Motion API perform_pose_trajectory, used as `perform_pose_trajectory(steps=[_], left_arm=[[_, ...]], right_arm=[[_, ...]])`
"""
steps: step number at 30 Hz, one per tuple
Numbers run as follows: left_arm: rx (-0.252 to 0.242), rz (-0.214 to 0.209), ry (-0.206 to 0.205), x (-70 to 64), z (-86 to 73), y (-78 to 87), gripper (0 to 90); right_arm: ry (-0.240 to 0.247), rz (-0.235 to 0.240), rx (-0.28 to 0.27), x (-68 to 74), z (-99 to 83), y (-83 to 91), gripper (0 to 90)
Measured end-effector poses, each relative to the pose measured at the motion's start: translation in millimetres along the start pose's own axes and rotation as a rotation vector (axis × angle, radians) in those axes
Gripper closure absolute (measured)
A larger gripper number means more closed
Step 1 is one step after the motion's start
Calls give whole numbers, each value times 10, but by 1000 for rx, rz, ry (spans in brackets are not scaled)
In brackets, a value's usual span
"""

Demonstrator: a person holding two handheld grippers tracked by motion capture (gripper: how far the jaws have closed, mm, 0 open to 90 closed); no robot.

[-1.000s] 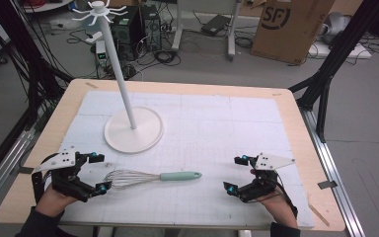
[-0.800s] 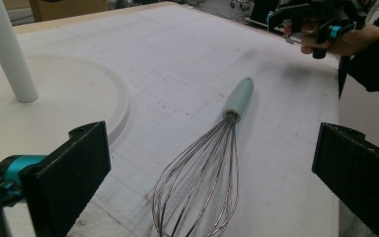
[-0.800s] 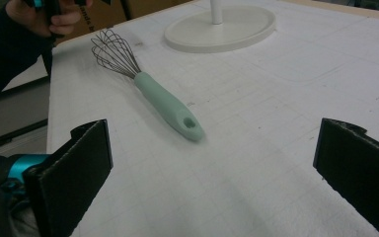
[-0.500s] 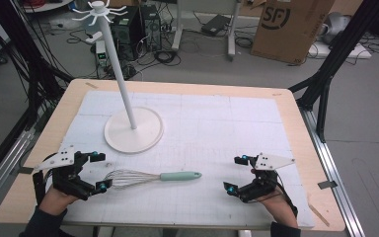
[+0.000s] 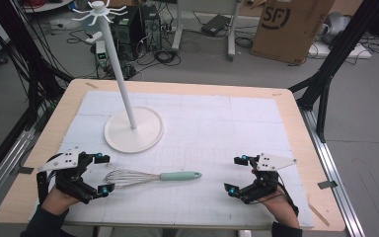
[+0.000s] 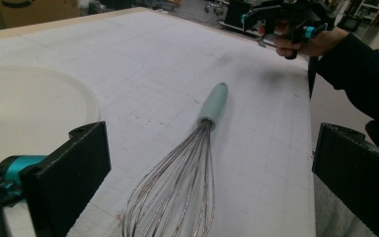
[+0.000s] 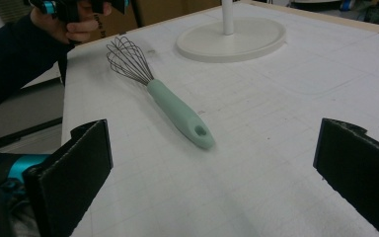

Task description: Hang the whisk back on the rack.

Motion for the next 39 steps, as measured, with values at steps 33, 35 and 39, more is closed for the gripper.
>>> perform_pose_trajectory(steps=[33, 35, 39], left_arm=[[256, -103, -43, -4, 343, -314, 19], [272, -114, -43, 11, 360, -331, 19], [294, -119, -28, 57, 357, -326, 19]], right_arm=[[-4, 20, -12, -17, -16, 83, 2], [-11, 22, -7, -11, -18, 83, 2], [-8, 20, -9, -13, -21, 95, 2]])
Point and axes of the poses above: each handheld gripper's, and its own axes: y roughly backward along the jaws, z roughly out of its top, x roughly to its left, the point moved 1 cm from there along -y, roughly forward along the jaws, and after that the axes turned 4 degrees about y, right-handed, at the moved point
